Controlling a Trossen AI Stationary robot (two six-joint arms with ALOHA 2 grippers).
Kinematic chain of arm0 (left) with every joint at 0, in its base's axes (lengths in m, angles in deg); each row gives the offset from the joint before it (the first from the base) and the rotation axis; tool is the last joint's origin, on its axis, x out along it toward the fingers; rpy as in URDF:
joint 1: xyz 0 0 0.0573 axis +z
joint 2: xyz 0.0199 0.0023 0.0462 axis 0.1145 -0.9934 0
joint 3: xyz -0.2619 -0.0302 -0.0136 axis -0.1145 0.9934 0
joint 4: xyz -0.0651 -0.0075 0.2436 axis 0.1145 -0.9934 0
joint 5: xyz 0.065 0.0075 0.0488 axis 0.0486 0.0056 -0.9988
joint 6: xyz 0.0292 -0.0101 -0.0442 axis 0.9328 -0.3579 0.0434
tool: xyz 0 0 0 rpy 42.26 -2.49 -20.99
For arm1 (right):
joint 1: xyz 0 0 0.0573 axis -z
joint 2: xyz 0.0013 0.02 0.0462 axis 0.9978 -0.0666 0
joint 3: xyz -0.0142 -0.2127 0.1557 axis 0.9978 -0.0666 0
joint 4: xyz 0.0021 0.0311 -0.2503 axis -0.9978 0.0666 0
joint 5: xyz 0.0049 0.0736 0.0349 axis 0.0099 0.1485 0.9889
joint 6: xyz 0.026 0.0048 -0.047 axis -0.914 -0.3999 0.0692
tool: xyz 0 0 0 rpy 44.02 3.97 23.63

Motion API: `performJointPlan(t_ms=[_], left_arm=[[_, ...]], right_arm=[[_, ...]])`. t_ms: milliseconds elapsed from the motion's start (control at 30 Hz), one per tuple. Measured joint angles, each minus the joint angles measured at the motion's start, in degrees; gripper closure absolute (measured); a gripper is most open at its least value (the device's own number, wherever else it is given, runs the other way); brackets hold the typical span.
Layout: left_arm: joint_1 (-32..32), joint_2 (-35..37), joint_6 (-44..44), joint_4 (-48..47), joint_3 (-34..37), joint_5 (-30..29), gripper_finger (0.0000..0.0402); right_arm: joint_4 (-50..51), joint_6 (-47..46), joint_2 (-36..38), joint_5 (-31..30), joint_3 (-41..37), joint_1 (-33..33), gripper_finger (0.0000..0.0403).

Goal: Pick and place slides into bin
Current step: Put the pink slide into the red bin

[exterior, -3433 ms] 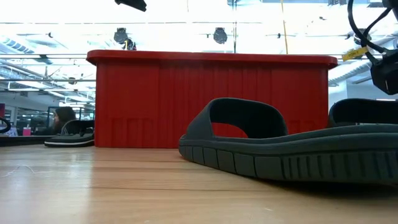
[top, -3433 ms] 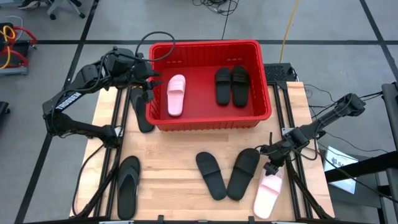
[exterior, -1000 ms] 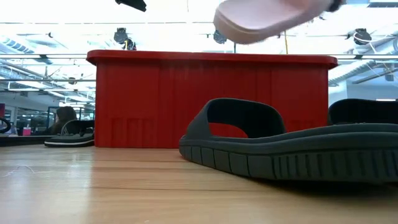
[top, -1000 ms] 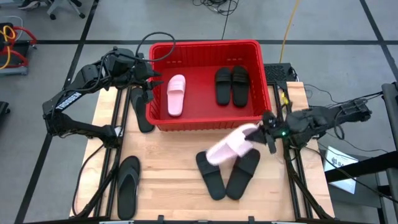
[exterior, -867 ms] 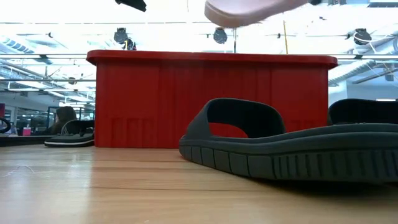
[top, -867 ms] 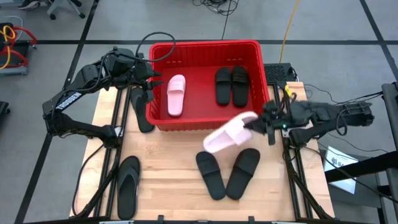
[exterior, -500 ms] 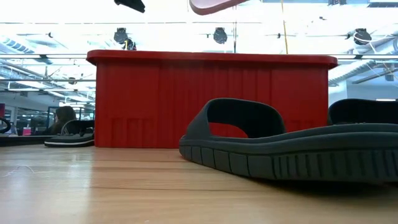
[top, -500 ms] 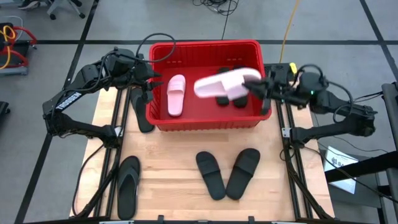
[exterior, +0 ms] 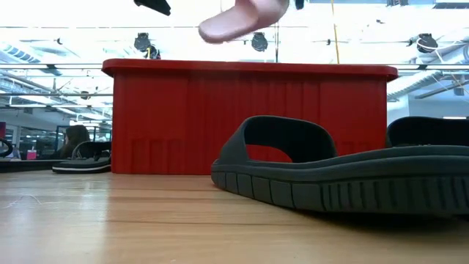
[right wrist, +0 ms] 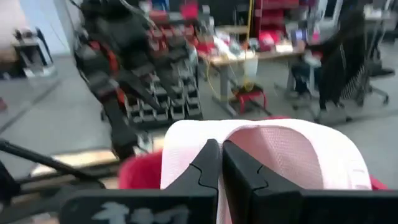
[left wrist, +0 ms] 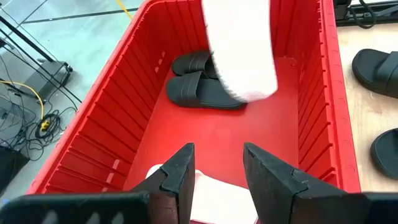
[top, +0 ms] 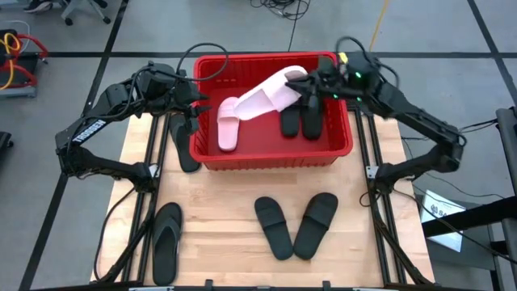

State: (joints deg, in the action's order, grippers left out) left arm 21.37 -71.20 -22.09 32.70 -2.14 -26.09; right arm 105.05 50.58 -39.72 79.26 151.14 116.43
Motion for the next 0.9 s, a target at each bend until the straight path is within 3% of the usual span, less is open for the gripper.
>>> performJointPlan(t_ms=[233, 400, 633, 900], left_arm=[[0.0, 0.0, -0.1, 0.0, 0.0, 0.0, 0.0268], [0.0, 0.0, -1.7, 0.0, 0.0, 0.0, 0.0268], [0.0, 0.0, -2.6, 0.0, 0.0, 0.0, 0.0268], [0.0, 0.0, -3.0, 0.0, 0.0, 0.0, 0.0268]], right_arm=[[11.5, 3.4, -10.7, 1.4, 10.7, 7.4, 0.0403], [19.0, 5.3, -17.4, 7.8, 15.4, 9.9, 0.0403], [23.3, 11.5, -23.4, 15.8, 16.9, 9.9, 0.0403], [24.4, 16.6, -29.4, 16.1, 16.9, 9.8, 0.0403]])
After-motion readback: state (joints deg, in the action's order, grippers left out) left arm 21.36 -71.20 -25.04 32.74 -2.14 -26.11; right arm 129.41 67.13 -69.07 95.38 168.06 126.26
